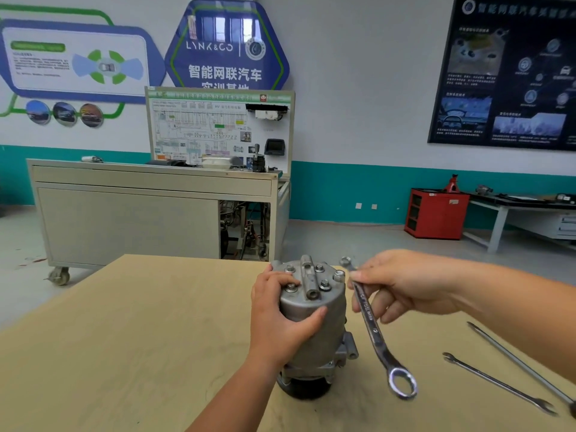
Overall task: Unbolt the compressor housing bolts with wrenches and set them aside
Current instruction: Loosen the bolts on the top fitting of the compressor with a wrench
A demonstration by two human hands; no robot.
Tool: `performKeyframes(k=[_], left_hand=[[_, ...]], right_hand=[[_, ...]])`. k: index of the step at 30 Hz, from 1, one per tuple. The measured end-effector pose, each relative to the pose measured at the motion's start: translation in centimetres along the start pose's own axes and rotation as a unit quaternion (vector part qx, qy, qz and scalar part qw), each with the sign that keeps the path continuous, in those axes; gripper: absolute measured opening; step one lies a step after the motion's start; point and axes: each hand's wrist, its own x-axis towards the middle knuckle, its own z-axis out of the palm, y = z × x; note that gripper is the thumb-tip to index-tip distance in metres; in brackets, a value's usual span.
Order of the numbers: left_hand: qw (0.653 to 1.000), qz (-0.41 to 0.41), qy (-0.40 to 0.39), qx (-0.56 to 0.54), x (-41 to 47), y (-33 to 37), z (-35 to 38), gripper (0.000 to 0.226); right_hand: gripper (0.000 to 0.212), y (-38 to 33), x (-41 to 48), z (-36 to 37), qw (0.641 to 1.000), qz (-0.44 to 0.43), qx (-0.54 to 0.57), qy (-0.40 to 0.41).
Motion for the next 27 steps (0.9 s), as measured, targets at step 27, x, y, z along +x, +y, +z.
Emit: performKeyframes(k=[27], left_hand=[[0.998,-0.054,0.026,0.009,0.8,0.9,0.5,0.037]], right_hand=[[0.032,-1.7,1.7,-2.5,0.896,0.027,-0.442,0.025]])
